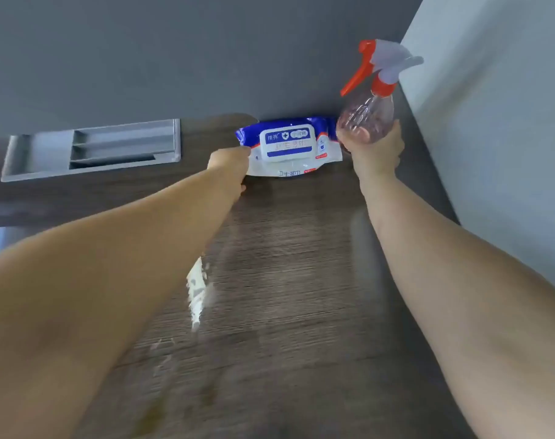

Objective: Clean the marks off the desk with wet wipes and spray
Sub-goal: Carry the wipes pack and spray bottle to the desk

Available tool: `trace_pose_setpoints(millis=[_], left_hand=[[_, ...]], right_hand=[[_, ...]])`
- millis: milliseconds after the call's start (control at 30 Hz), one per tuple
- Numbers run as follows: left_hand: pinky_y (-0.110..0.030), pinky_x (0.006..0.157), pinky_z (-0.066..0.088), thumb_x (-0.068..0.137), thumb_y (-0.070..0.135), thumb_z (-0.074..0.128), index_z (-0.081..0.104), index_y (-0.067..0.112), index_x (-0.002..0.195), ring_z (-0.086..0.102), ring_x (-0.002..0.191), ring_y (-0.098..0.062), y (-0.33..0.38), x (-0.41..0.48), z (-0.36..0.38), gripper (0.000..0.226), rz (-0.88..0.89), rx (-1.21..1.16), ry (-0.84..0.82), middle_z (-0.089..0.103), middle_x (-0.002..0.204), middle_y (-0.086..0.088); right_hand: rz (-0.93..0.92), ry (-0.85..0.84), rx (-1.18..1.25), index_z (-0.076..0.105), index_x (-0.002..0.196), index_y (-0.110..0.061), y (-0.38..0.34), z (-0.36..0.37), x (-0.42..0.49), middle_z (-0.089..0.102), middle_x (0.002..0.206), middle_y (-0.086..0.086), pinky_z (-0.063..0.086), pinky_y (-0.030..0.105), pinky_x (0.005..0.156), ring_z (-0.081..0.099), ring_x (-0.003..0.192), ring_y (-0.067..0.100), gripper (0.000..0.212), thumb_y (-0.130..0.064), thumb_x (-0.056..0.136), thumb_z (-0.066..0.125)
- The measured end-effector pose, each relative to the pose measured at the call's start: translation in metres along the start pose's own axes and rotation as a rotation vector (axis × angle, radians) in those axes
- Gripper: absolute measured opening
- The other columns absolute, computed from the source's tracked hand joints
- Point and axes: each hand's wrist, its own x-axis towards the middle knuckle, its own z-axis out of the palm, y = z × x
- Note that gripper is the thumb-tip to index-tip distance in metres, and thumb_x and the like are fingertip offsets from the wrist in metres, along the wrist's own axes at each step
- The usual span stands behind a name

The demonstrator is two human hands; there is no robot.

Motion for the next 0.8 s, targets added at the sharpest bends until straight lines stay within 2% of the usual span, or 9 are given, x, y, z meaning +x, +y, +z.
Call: trace_pose_setpoints(millis=[100,167,267,367,433,467,633,733,800], left_hand=[[-0.034,0.092,0.046,0.094,0.025,0.049,0.049,0.007,0.130,0.042,0.063,-0.008,0.005,0.007,0.002,0.040,0.046,0.050,-0.058,0.045,0.079,0.003],[-0.035,0.092,0.047,0.093,0.024,0.053,0.050,0.007,0.128,0.048,0.072,-0.012,0.007,0.009,0.004,0.040,0.033,0.021,-0.059,0.050,0.084,0.001],[-0.030,0.079,0.050,0.087,0.020,0.063,0.055,0.012,0.114,0.052,0.093,-0.016,0.009,0.011,0.005,0.030,-0.034,-0.055,-0.015,0.055,0.108,-0.004],[-0.031,0.079,0.053,0.087,0.015,0.063,0.055,0.011,0.102,0.060,0.093,-0.018,0.008,0.008,0.000,0.017,-0.058,-0.153,-0.050,0.062,0.106,-0.005],[-0.039,0.084,0.053,0.091,0.008,0.055,0.054,0.011,0.088,0.062,0.088,-0.021,0.005,0.003,-0.010,0.004,-0.032,-0.209,-0.105,0.063,0.094,-0.006],[-0.042,0.084,0.054,0.093,0.006,0.052,0.053,0.011,0.084,0.063,0.089,-0.023,0.003,0.000,-0.019,0.010,-0.017,-0.234,-0.130,0.063,0.091,-0.007],[-0.040,0.075,0.057,0.093,0.007,0.049,0.054,0.011,0.105,0.065,0.086,-0.021,-0.017,-0.019,-0.074,0.013,0.053,-0.231,-0.093,0.063,0.093,-0.005],[-0.037,0.072,0.056,0.093,0.008,0.051,0.048,0.017,0.081,0.064,0.078,-0.017,-0.033,-0.044,-0.124,0.015,0.071,-0.273,0.021,0.062,0.084,-0.002],[-0.037,0.067,0.055,0.093,0.007,0.050,0.046,0.017,0.078,0.062,0.073,-0.016,-0.046,-0.064,-0.165,0.019,0.105,-0.301,0.054,0.060,0.080,-0.003]], right_hand=[[-0.079,0.039,-0.006,0.018,0.149,-0.016,-0.009,0.009,0.008,0.031,0.150,0.006,0.031,0.044,0.112,0.034,0.136,0.025,0.112,-0.045,0.062,0.082],[-0.102,0.063,0.048,0.024,0.146,-0.016,-0.010,0.014,0.012,0.037,0.146,0.006,0.038,0.042,0.108,0.041,0.131,0.025,0.110,-0.042,0.058,0.084],[-0.113,0.104,0.099,0.037,0.137,-0.016,-0.006,0.014,0.011,0.050,0.133,0.002,0.048,0.041,0.098,0.053,0.118,0.020,0.103,-0.043,0.048,0.081],[-0.144,0.104,0.100,0.041,0.131,-0.017,-0.003,0.010,0.004,0.053,0.125,-0.001,0.050,0.035,0.093,0.056,0.110,0.015,0.095,-0.040,0.048,0.081],[-0.170,0.057,0.093,0.041,0.129,-0.020,-0.002,0.006,-0.010,0.054,0.123,-0.005,0.050,0.028,0.088,0.055,0.108,0.009,0.088,-0.036,0.054,0.082],[-0.174,0.023,0.099,0.040,0.129,-0.020,-0.003,0.005,-0.022,0.055,0.122,-0.007,0.049,0.024,0.085,0.055,0.107,0.007,0.084,-0.033,0.057,0.082],[-0.254,-0.112,0.123,0.042,0.125,-0.021,-0.010,0.005,-0.090,0.056,0.122,-0.004,0.051,0.024,0.082,0.058,0.109,0.009,0.078,-0.029,0.060,0.083],[-0.312,-0.220,0.121,0.045,0.120,-0.021,-0.019,0.014,-0.145,0.057,0.120,-0.003,0.045,0.015,0.072,0.059,0.106,0.008,0.068,-0.023,0.063,0.083],[-0.334,-0.317,0.131,0.048,0.116,-0.023,-0.027,0.020,-0.187,0.058,0.115,-0.005,0.044,0.013,0.070,0.060,0.100,0.001,0.065,-0.022,0.062,0.082]])
